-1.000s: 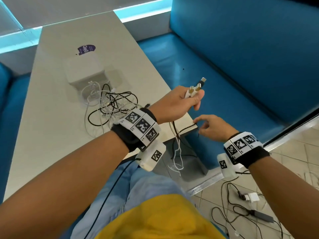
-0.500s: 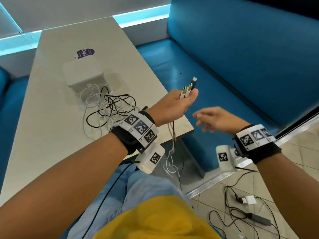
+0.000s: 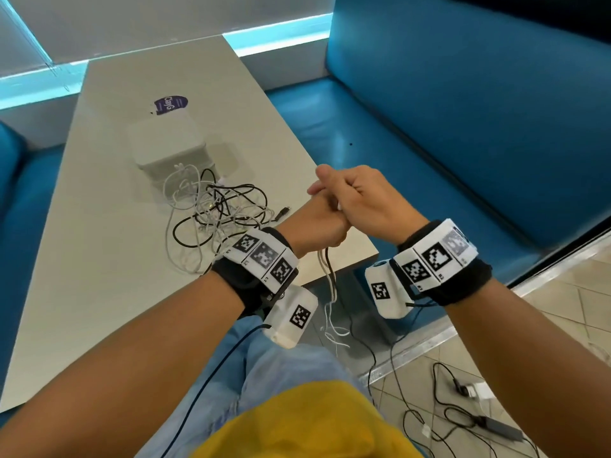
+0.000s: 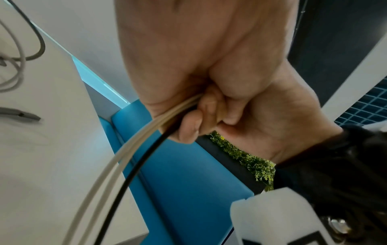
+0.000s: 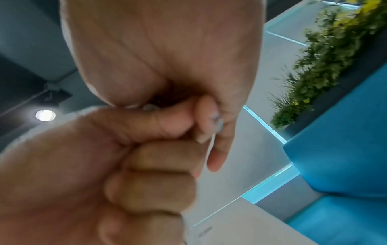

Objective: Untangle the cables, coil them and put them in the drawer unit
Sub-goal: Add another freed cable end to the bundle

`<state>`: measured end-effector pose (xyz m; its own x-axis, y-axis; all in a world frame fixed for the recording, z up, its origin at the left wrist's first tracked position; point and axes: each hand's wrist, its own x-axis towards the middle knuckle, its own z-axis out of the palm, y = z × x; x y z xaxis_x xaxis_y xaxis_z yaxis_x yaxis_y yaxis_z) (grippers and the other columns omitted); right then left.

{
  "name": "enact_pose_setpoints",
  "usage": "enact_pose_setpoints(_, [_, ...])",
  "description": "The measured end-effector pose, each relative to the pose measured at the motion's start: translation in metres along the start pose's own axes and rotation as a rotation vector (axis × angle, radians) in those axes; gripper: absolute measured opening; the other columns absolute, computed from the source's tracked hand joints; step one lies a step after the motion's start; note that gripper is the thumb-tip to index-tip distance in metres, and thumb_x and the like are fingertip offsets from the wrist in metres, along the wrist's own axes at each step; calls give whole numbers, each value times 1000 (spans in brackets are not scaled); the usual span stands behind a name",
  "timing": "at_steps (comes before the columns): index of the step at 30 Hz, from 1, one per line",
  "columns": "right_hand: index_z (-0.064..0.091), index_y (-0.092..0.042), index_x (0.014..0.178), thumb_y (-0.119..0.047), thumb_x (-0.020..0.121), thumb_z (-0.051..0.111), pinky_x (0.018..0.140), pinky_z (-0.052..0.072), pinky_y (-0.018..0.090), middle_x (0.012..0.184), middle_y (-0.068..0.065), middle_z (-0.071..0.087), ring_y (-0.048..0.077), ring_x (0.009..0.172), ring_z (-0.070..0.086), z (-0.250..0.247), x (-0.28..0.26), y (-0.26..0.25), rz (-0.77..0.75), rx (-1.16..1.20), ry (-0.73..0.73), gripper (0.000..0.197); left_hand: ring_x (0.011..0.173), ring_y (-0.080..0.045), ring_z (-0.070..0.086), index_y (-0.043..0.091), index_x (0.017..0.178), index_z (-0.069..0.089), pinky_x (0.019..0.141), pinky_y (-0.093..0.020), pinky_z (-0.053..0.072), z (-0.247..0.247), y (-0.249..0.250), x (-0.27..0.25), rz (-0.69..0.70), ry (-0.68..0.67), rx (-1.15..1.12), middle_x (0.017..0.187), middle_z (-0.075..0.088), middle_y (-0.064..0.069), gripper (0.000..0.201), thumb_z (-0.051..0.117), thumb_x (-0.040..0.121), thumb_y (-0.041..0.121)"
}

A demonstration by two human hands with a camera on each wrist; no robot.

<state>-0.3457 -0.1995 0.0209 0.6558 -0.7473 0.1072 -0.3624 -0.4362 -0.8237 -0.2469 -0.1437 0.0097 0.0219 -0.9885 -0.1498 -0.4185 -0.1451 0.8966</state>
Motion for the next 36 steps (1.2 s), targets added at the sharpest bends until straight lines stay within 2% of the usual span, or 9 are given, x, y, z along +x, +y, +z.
enact_pose_setpoints(2, [69, -17, 72, -50, 100, 32, 78, 47, 21, 102, -8, 72, 8, 94, 65, 4, 1, 1, 13, 1, -5, 57, 44, -4, 39, 12, 63, 38, 44, -15, 28, -4, -1, -1, 10, 8, 20, 53, 36, -1, 32, 40, 82, -14])
enact_pose_setpoints(6, [67, -20, 116, -55, 98, 21, 72, 43, 10, 103, -16, 65, -2, 97, 61, 10, 4, -4, 41, 163, 2, 61, 35, -1, 37, 20, 58, 40, 41, -12, 28, -9, -3, -6, 35, 59, -91, 44, 37, 11, 38, 47, 89, 0])
enact_pose_setpoints(9, [58, -27, 126, -62, 95, 18, 86, 54, 35, 106, 0, 64, 16, 93, 65, 27, 13, -7, 177, 527, -67, 62, 37, -8, 24, 19, 57, 40, 39, -20, 20, -27, -7, -4, -32, 247, -416, 42, 32, 9, 45, 47, 99, 30])
enact_pose_setpoints(11, [62, -16, 112, -66, 94, 19, 76, 54, 42, 82, 7, 64, 22, 72, 63, 44, 14, -9, 321, 713, -222, 68, 35, -8, 20, 18, 58, 39, 38, -18, 17, -42, -11, -4, -72, 362, -576, 41, 27, 7, 49, 40, 101, 42])
enact_pose_setpoints(15, [59, -15, 108, -58, 99, 17, 50, 38, 24, 55, 3, 46, 15, 47, 41, 73, 15, 2, 280, 405, -330, 61, 39, -7, 14, 19, 63, 34, 40, -22, 13, -78, -24, -13, -61, 372, -728, 44, 21, 9, 48, 28, 102, 48])
enact_pose_setpoints(22, [67, -8, 86, -40, 99, 39, 40, 27, 20, 50, -2, 36, 11, 39, 30, 69, 10, 55, 374, 76, -405, 45, 39, -7, 15, 19, 64, 39, 39, -21, 13, -129, -52, -34, -124, 465, -721, 46, 19, 8, 48, 32, 101, 49])
enact_pose_setpoints(27, [69, -18, 92, -30, 93, 57, 61, 45, 19, 69, -3, 68, 6, 57, 59, 60, 14, 50, 213, -219, -542, 17, 36, -5, 15, 16, 69, 45, 39, -22, 11, -131, -56, -40, -123, 424, -594, 44, 20, 10, 44, 35, 101, 45])
enact_pose_setpoints(33, [63, -20, 118, -21, 94, 54, 81, 42, 24, 116, 5, 63, 22, 96, 62, 72, 66, 41, 151, -386, -386, 25, 41, -7, 18, 10, 92, 65, 41, -23, 14, -136, -63, -63, -167, 482, -344, 51, 25, 9, 25, 45, 102, 21])
enact_pose_setpoints(36, [69, -21, 95, -26, 91, 58, 74, 46, 25, 101, 3, 70, 16, 78, 63, 91, 79, 27, 86, -450, -491, 13, 43, -7, 19, 12, 103, 67, 41, -21, 15, -141, -71, -74, -205, 519, -293, 60, 30, 4, 23, 45, 101, 17])
